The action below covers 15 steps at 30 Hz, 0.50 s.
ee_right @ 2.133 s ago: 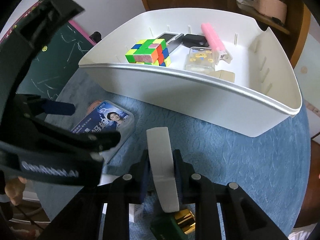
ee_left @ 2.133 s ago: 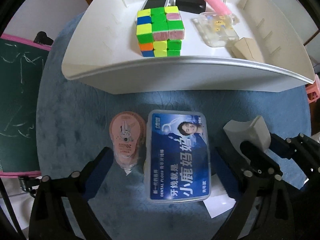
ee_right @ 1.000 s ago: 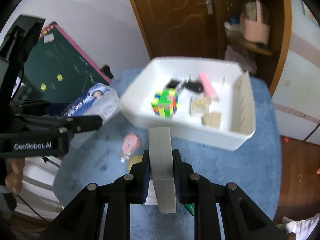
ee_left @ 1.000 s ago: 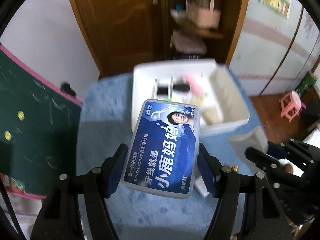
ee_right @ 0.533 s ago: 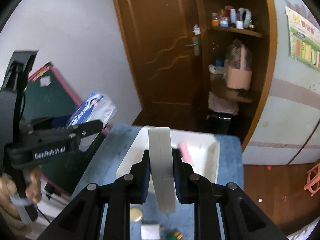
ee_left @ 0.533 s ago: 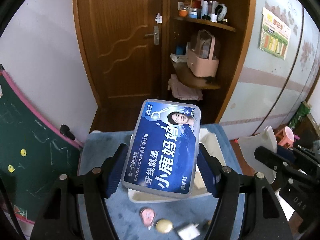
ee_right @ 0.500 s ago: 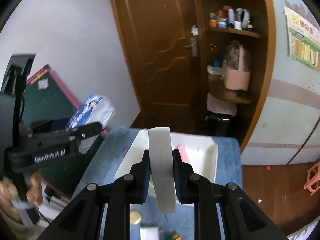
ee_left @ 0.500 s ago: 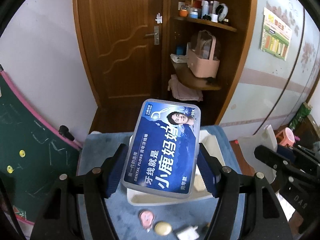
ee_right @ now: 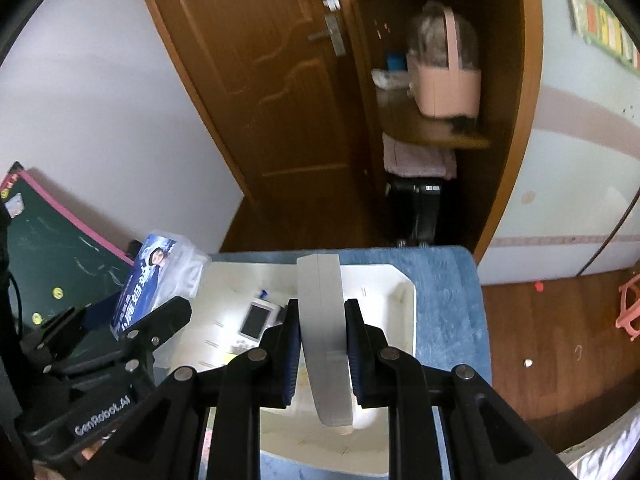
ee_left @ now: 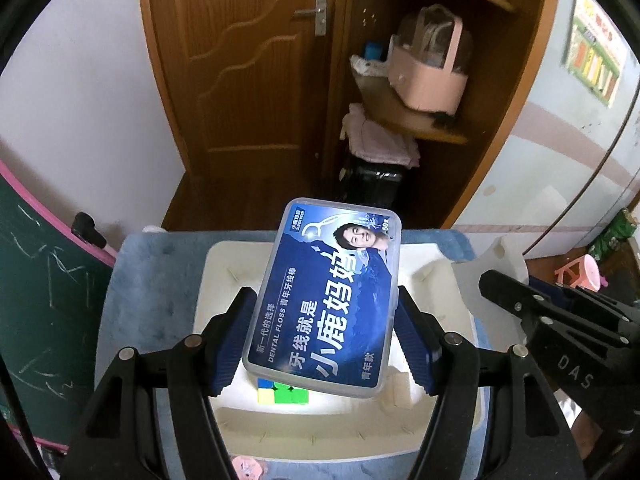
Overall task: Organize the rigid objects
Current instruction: 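Carry floss box and white plug into the tray and open both tools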
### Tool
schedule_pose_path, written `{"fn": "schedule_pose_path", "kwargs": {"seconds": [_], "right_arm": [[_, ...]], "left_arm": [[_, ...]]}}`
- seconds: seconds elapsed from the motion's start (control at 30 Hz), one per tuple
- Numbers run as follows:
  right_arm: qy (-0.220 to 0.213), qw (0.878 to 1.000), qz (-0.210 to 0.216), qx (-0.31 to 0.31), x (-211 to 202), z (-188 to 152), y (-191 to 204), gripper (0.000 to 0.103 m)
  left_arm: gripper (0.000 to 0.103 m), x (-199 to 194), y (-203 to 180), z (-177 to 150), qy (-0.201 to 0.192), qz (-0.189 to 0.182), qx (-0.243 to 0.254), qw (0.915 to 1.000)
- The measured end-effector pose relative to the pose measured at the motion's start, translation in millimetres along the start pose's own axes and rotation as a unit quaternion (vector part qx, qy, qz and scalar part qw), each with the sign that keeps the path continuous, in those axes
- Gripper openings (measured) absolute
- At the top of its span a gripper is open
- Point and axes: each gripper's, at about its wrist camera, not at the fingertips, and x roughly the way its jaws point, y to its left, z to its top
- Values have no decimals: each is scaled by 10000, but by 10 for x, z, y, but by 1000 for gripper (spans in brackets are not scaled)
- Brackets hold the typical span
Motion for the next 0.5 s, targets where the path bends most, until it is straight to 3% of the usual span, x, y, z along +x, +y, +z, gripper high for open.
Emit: {"fn": "schedule_pose_path", "kwargs": {"seconds": [0.5], "right_arm": [[852,9962,-131,88,1032,-230,-242,21]], "left_arm": [[71,926,-92,-336,863,203,-25,9961]]}}
